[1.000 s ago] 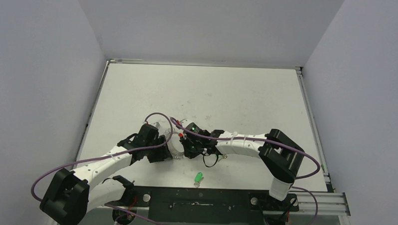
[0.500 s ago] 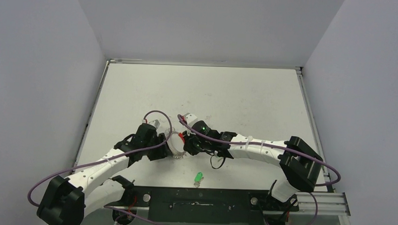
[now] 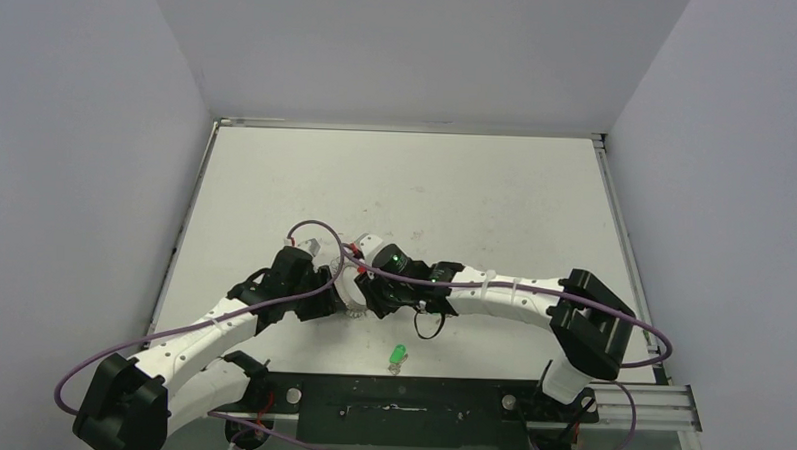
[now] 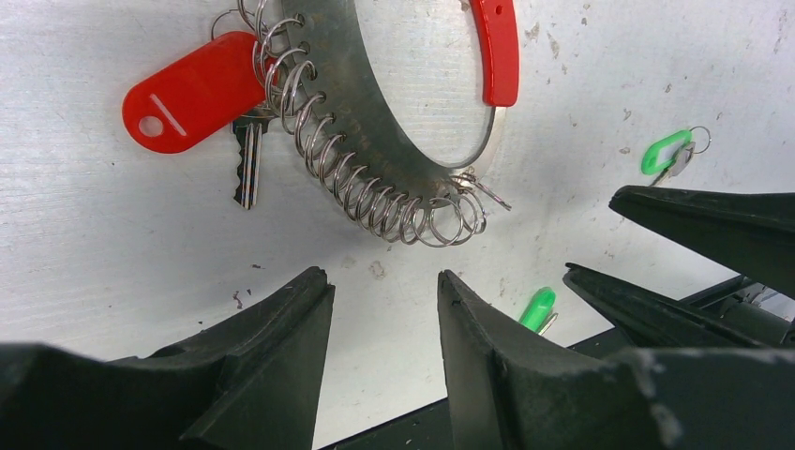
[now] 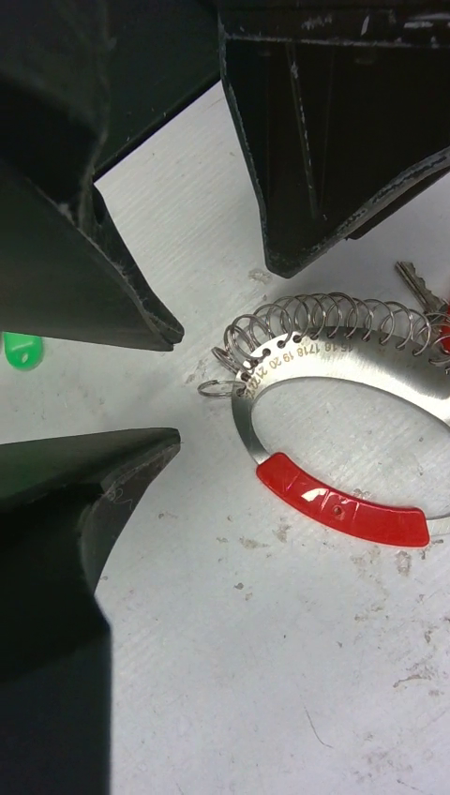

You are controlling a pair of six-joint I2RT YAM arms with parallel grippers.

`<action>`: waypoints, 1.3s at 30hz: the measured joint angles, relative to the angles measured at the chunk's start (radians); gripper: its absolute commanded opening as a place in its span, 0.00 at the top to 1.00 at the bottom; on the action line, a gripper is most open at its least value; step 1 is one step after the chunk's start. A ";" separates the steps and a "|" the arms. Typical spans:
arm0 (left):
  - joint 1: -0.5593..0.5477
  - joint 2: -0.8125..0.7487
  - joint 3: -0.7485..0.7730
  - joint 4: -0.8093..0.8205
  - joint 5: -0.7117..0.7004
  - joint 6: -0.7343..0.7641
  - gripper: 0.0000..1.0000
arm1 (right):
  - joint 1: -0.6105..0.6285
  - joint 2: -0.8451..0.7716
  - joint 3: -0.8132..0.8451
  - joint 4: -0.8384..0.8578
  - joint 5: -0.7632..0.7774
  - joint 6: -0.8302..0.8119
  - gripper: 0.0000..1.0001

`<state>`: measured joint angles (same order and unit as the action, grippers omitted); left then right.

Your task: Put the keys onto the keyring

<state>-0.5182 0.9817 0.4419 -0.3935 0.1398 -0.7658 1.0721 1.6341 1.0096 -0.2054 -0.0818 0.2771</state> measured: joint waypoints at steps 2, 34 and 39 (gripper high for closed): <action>0.000 0.000 0.000 0.000 0.000 0.000 0.57 | 0.003 0.013 0.014 -0.018 0.001 -0.018 0.62; 0.000 -0.026 -0.022 -0.014 -0.005 0.003 0.57 | 0.023 0.124 0.032 0.023 0.027 -0.087 1.00; 0.000 -0.057 -0.022 -0.014 -0.005 0.003 0.57 | 0.023 0.032 -0.080 0.136 0.033 -0.084 1.00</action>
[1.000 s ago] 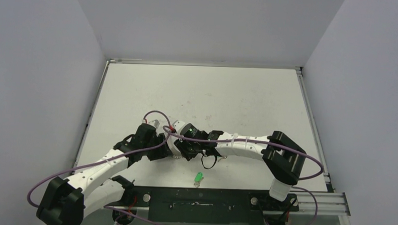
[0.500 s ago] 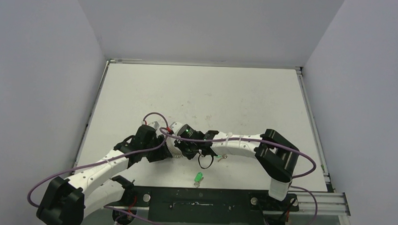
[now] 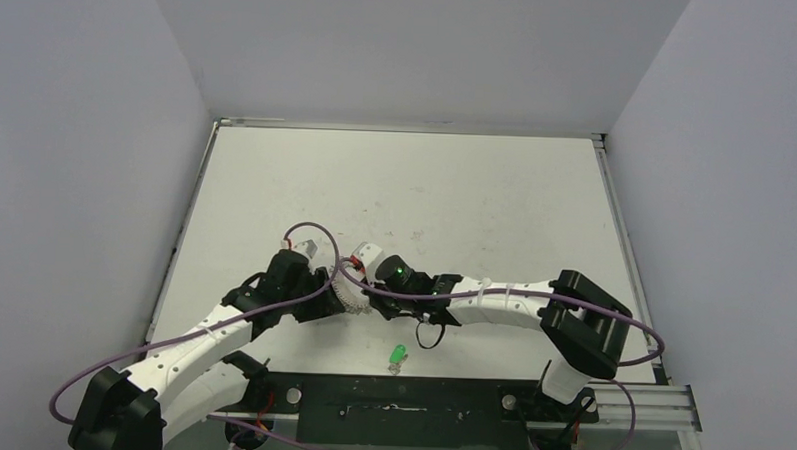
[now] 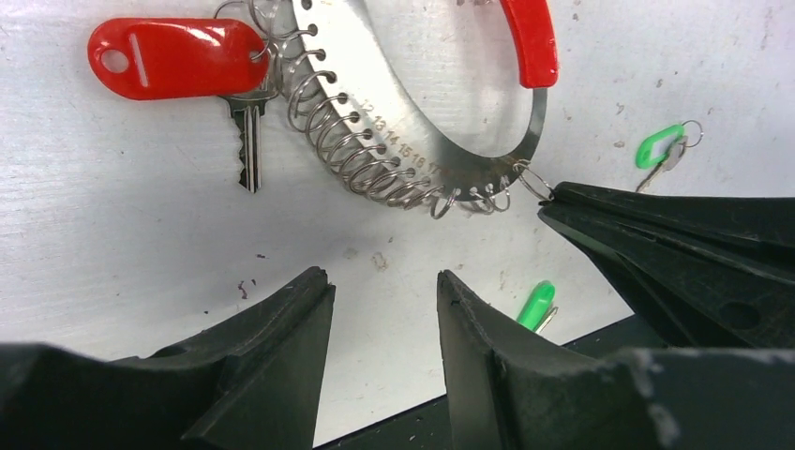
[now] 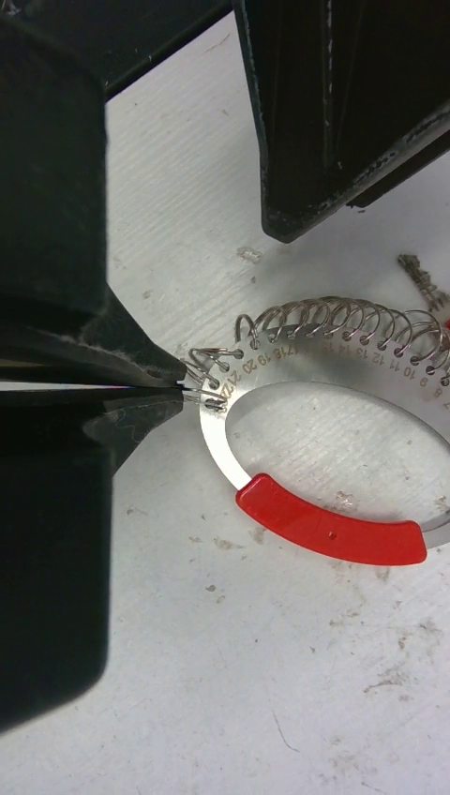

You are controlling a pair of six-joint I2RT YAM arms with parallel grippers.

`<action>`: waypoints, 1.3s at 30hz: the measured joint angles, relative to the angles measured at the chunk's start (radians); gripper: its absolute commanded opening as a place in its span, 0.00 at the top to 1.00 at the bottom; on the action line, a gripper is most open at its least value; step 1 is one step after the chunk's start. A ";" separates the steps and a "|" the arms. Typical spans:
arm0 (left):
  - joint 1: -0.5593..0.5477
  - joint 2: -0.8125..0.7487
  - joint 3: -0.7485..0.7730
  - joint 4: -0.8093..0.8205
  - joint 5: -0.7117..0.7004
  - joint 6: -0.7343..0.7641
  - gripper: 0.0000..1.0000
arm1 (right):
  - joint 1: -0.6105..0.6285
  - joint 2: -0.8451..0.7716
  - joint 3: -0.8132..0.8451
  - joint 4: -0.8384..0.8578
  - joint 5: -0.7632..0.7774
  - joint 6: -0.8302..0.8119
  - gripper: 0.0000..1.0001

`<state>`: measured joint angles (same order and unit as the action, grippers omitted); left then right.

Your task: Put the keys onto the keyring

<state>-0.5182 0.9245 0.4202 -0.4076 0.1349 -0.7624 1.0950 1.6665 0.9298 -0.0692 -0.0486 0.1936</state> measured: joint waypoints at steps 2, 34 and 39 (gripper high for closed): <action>0.000 -0.013 0.000 0.000 0.000 0.000 0.57 | 0.000 -0.012 -0.032 0.067 0.000 0.002 1.00; 0.000 -0.199 0.090 -0.073 0.052 -0.283 0.64 | 0.293 -0.118 -0.359 0.834 0.345 -0.546 1.00; 0.000 -0.220 0.093 -0.078 0.059 -0.297 0.61 | 0.323 -0.113 -0.359 0.843 0.380 -0.594 1.00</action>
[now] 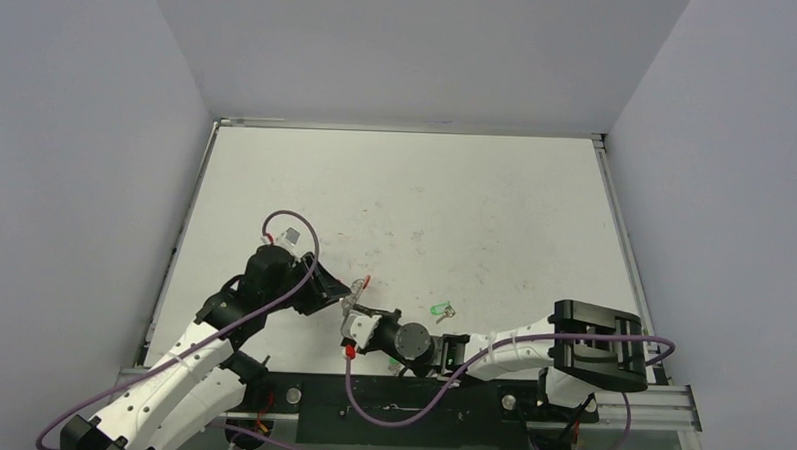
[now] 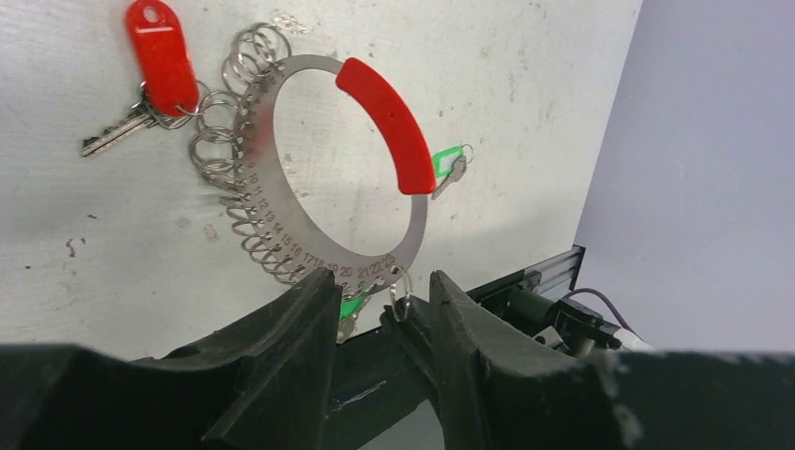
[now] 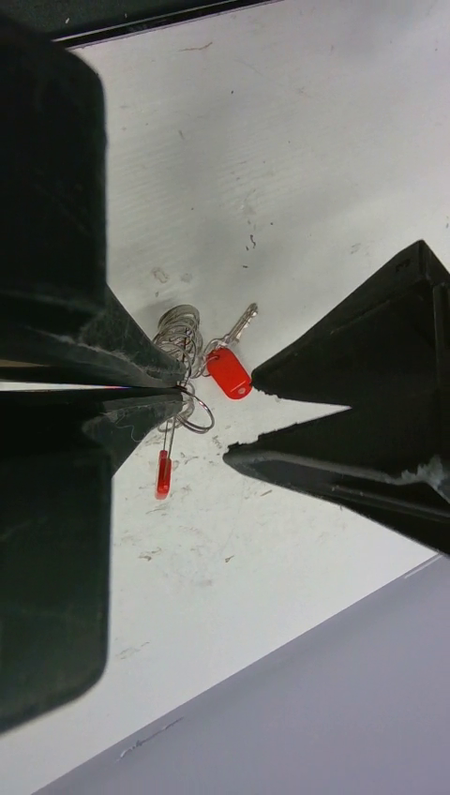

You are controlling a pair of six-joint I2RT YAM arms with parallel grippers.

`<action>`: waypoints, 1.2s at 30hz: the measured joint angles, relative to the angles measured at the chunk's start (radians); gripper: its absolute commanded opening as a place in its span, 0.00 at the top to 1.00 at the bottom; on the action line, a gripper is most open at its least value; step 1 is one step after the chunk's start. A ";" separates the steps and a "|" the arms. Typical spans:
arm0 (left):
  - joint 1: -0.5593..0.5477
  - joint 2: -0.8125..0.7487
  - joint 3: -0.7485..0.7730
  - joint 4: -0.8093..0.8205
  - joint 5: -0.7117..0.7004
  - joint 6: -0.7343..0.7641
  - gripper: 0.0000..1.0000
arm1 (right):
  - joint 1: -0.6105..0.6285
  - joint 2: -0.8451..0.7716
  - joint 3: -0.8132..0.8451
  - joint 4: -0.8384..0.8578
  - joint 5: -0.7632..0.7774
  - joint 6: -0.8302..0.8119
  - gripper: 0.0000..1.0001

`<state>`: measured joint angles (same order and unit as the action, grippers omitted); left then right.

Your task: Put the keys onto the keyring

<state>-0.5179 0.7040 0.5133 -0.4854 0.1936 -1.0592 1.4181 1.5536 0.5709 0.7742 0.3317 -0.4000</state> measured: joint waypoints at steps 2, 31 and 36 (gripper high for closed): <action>0.000 0.000 0.000 0.018 0.017 -0.004 0.60 | 0.011 0.008 0.000 0.010 0.012 -0.016 1.00; -0.039 0.043 -0.037 0.083 0.122 0.032 0.73 | 0.032 0.062 0.016 0.020 0.108 0.003 1.00; -0.044 0.068 -0.038 0.111 0.122 0.034 0.77 | 0.032 0.062 0.024 0.007 0.107 0.032 1.00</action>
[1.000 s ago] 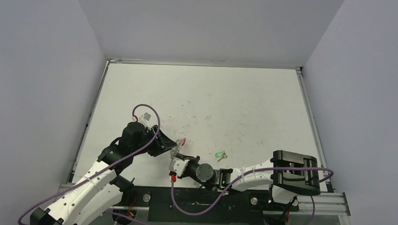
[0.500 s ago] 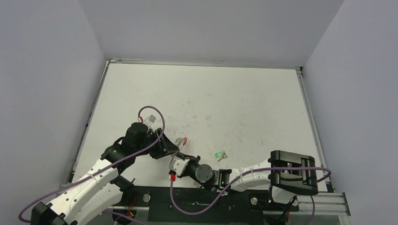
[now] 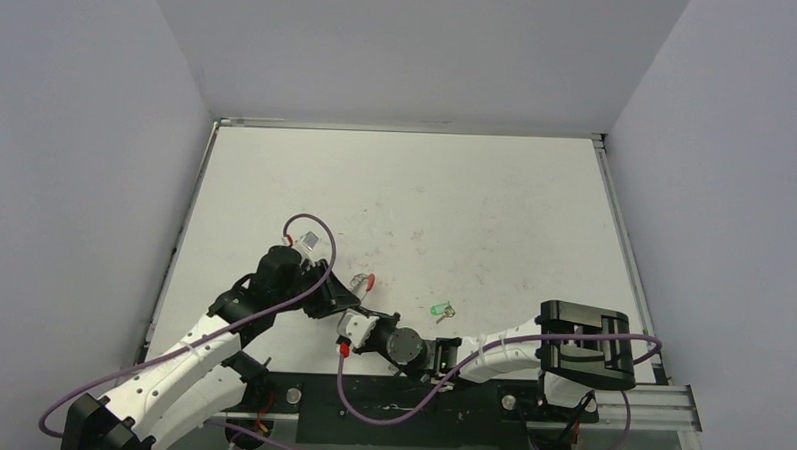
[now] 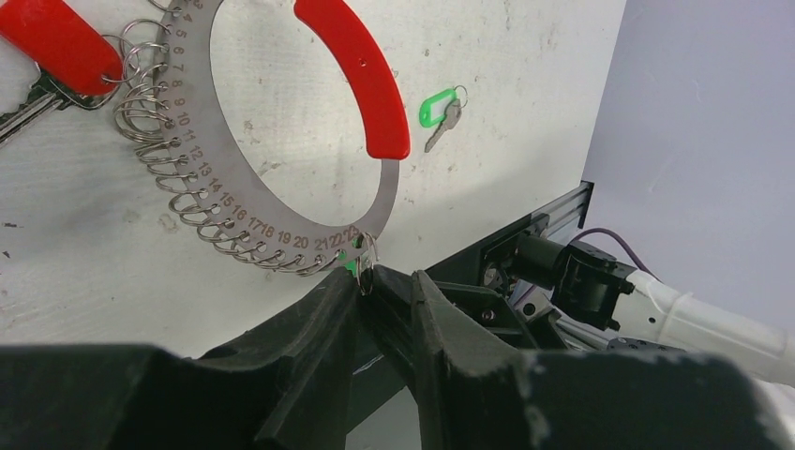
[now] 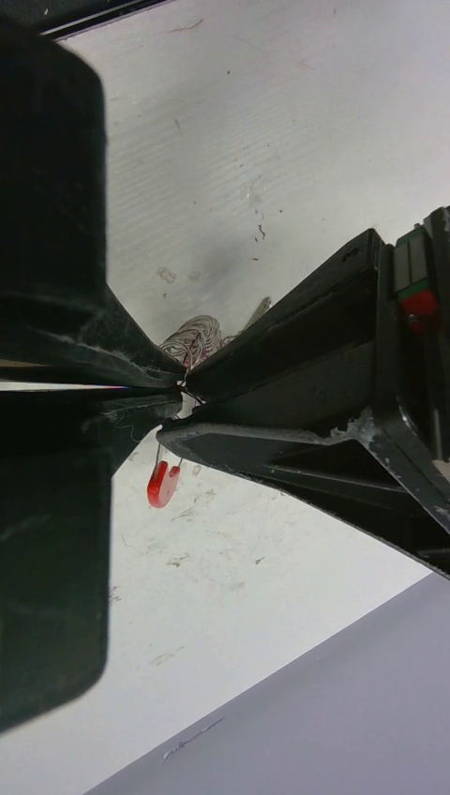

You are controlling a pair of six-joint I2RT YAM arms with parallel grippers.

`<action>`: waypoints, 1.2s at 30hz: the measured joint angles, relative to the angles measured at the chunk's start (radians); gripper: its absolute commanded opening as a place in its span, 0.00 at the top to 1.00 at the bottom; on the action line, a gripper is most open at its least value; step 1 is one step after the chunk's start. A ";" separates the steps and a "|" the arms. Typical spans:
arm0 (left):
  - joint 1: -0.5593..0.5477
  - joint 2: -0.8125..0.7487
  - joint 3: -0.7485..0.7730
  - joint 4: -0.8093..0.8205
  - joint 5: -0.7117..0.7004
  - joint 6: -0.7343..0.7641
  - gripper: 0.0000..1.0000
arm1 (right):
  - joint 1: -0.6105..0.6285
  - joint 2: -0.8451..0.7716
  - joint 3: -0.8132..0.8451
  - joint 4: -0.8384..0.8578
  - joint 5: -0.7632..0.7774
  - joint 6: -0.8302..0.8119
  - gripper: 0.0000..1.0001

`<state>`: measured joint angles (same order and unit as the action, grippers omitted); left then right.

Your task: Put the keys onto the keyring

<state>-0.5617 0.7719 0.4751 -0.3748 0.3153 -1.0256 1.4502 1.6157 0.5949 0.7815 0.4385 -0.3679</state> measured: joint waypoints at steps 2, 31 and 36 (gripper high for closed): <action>-0.001 0.013 -0.002 0.010 0.000 0.002 0.81 | 0.000 0.000 0.000 -0.001 -0.001 0.013 1.00; -0.002 -0.008 -0.007 -0.008 -0.045 0.200 1.00 | -0.262 -0.331 -0.121 -0.059 -0.338 0.198 0.27; -0.002 0.017 0.060 -0.016 -0.016 0.350 1.00 | -0.385 -0.438 -0.136 -0.101 -0.541 0.217 0.27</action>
<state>-0.5636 0.7887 0.5354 -0.3904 0.2996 -0.6754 1.0653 1.1778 0.4591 0.6800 -0.1020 -0.1513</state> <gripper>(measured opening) 0.007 0.734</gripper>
